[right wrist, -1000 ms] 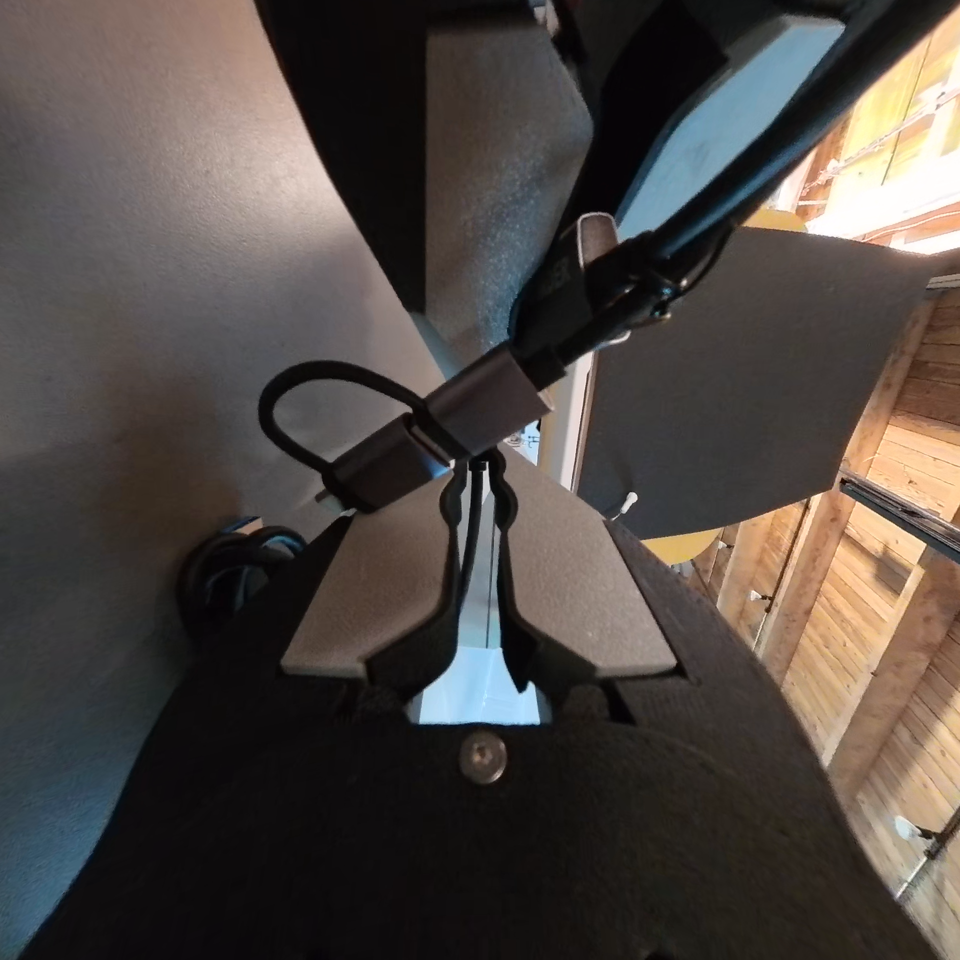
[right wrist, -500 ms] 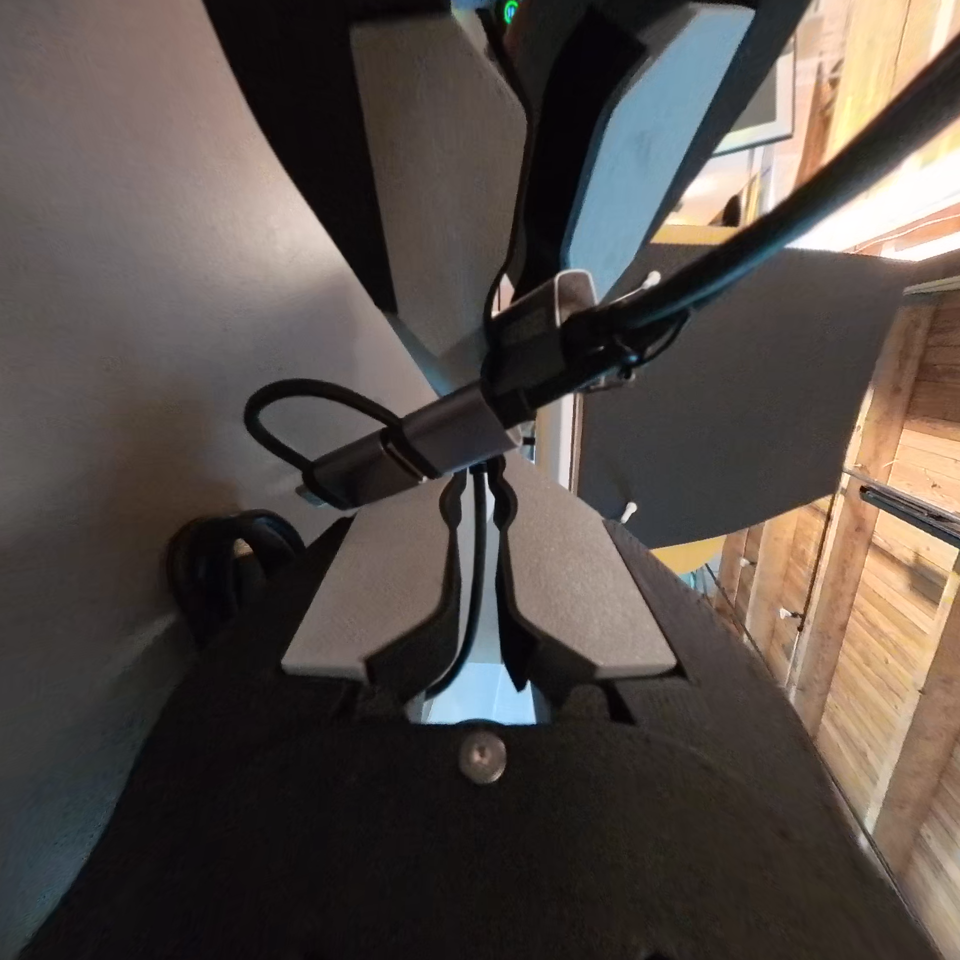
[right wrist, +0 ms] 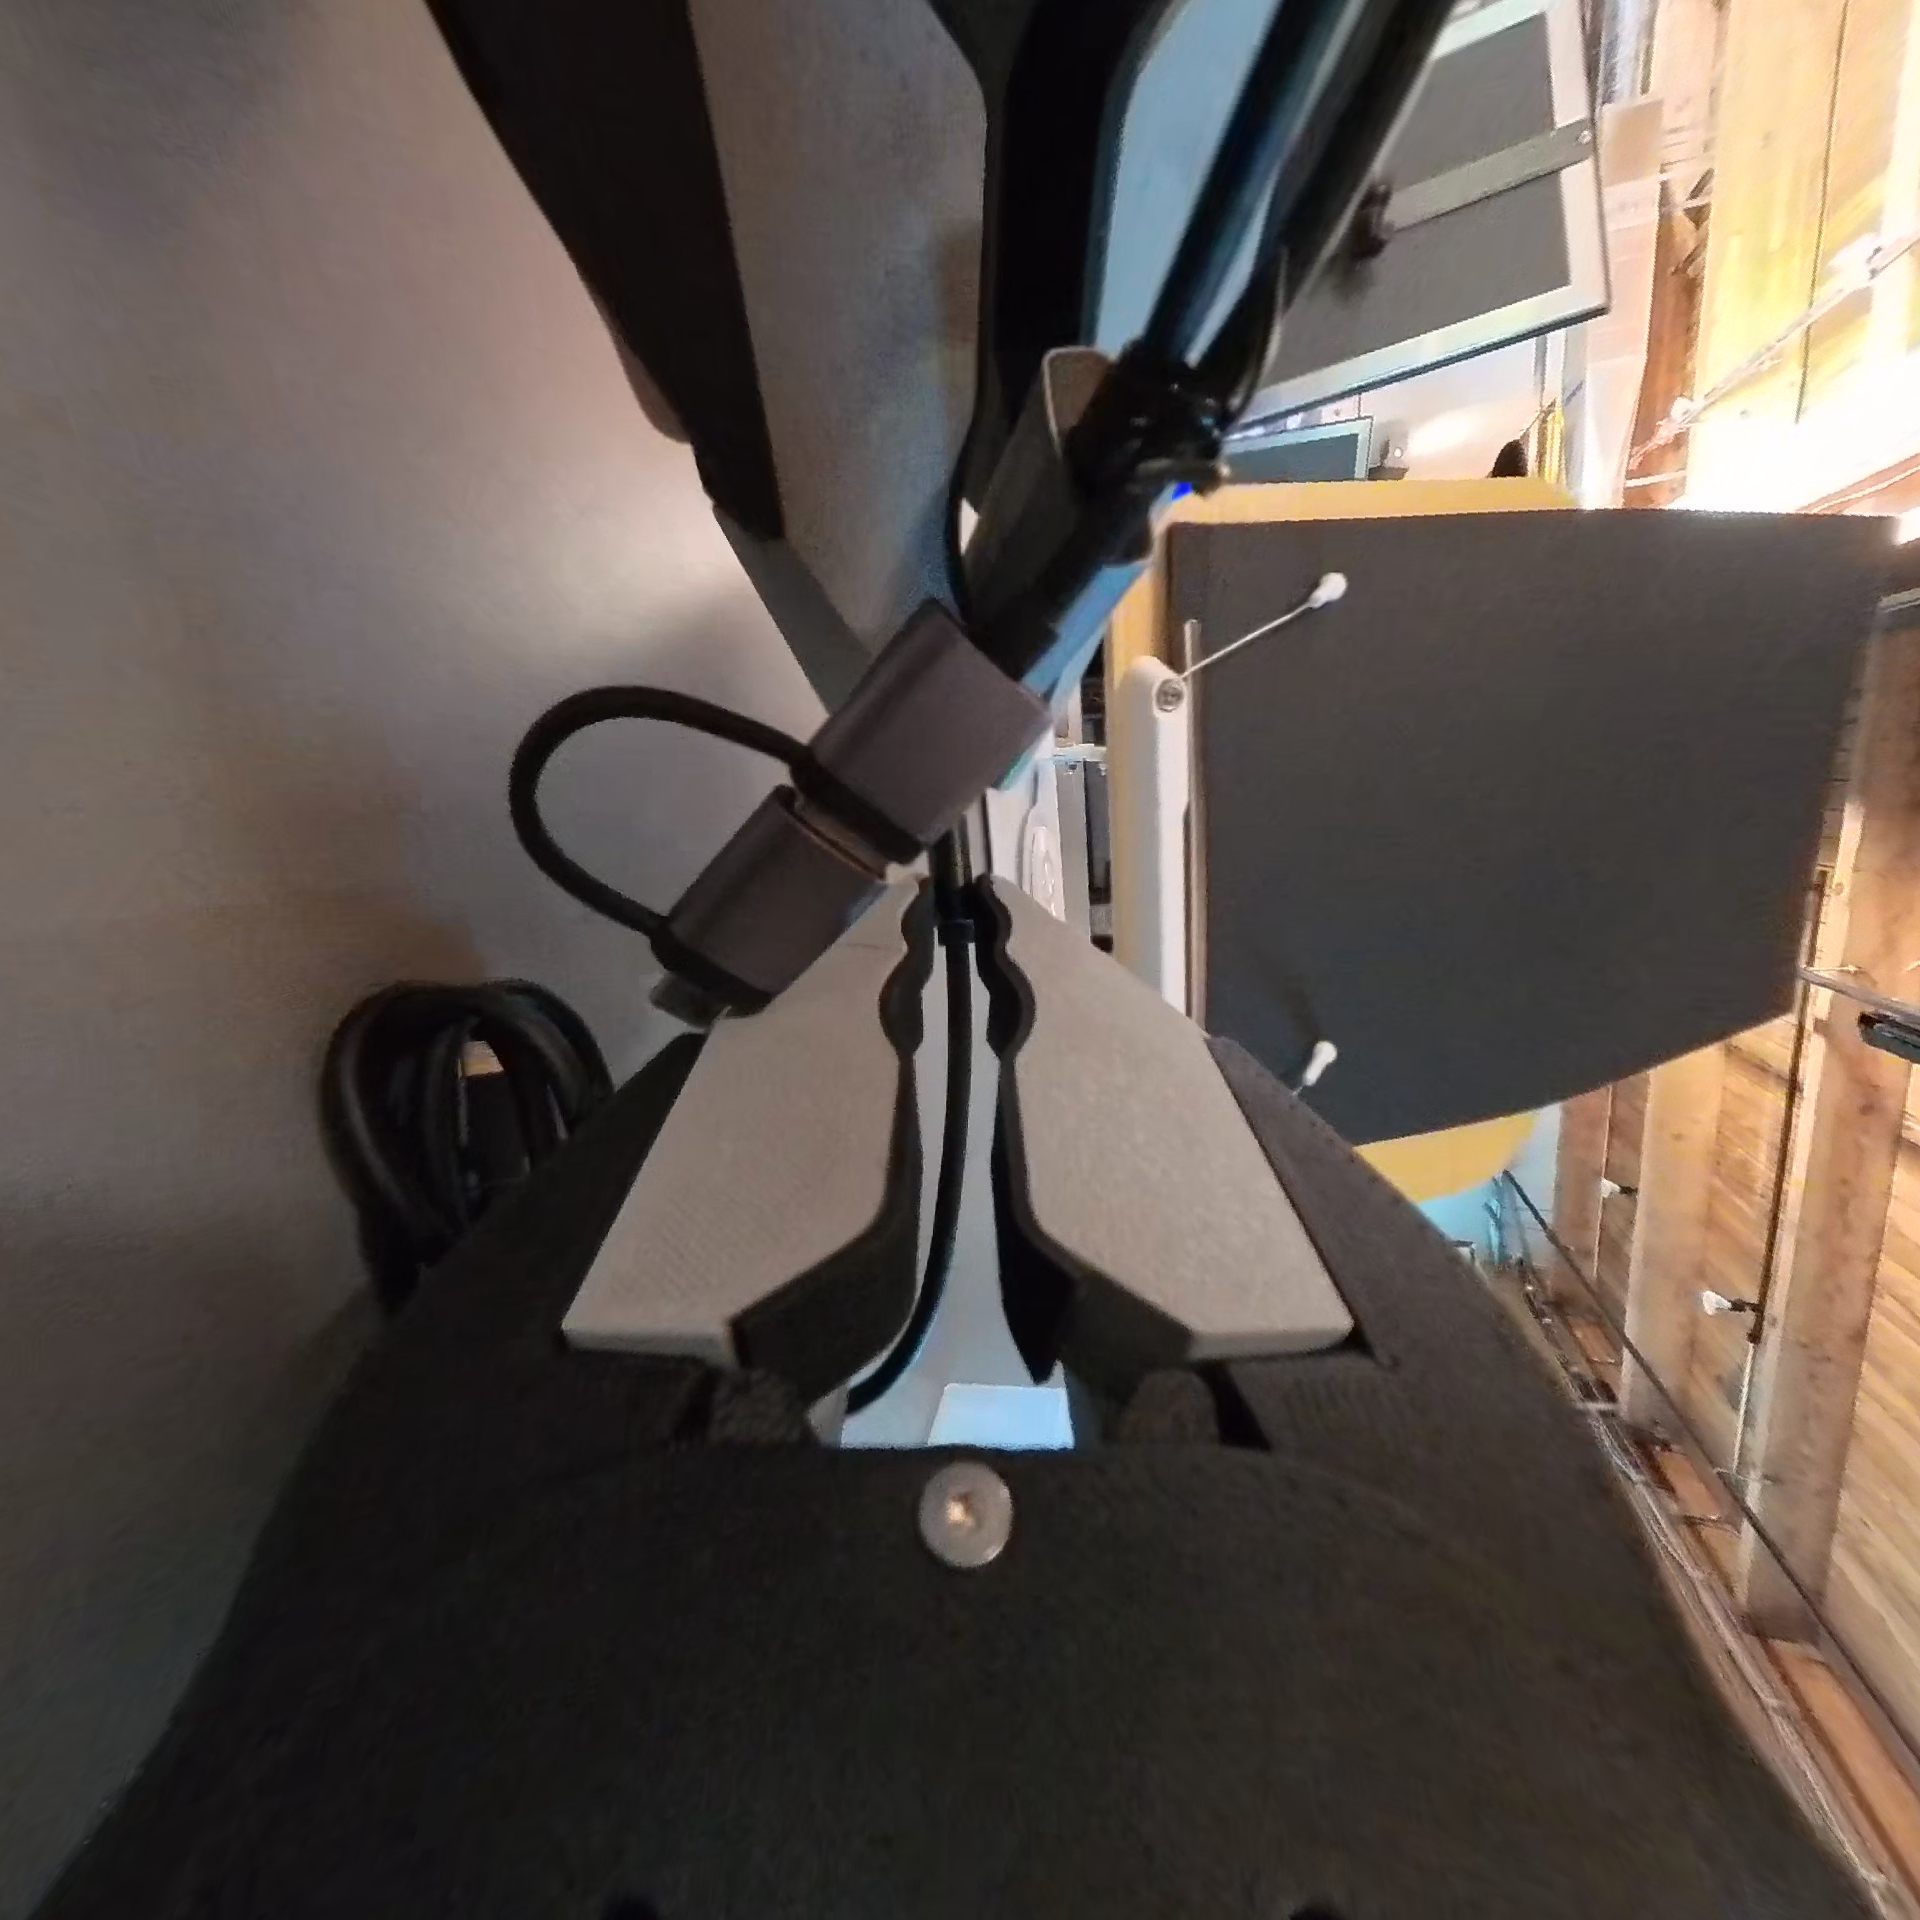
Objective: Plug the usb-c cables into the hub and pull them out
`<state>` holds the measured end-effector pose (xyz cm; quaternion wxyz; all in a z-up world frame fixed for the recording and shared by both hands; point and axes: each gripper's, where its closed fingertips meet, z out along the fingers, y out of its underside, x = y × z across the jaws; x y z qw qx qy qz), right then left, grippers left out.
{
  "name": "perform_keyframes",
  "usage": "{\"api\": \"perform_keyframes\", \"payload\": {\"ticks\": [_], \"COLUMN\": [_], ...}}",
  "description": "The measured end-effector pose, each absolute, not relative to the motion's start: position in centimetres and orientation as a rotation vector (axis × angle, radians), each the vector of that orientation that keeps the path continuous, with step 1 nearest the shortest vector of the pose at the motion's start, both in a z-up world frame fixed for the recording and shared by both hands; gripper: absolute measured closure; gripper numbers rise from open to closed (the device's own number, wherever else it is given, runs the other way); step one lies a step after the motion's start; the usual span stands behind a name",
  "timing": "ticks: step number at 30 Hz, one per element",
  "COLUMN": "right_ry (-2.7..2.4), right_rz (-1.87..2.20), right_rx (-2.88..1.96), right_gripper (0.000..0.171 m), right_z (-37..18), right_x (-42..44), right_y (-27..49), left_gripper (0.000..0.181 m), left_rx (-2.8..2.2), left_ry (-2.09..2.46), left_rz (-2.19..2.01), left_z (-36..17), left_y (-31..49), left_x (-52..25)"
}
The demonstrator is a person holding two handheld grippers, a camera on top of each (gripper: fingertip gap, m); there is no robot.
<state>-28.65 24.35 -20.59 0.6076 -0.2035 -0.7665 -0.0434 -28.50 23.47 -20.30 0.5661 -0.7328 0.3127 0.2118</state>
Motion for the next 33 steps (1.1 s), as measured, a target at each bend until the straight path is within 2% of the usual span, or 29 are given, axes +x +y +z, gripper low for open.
{"api": "perform_keyframes", "payload": {"ticks": [12, 13, 33], "right_ry": [-1.793, -1.800, -1.758], "right_rz": [-0.119, -0.119, -0.186], "right_rx": [-0.456, -0.456, -0.447], "right_gripper": [0.167, 0.167, 0.167], "right_z": [-21.4, -21.5, -20.8], "right_x": [-28.8, -28.9, -28.7], "right_y": [24.4, 24.4, 25.1], "left_gripper": [0.171, 0.174, 0.174], "left_rx": [-1.886, -1.881, -1.847], "left_ry": [0.759, 0.787, 0.734], "left_rz": [0.608, 0.616, 0.633], "left_z": [-23.3, -23.3, -21.6], "left_y": [23.7, 23.7, 23.9], "left_x": [-30.4, -30.0, -30.1]}}
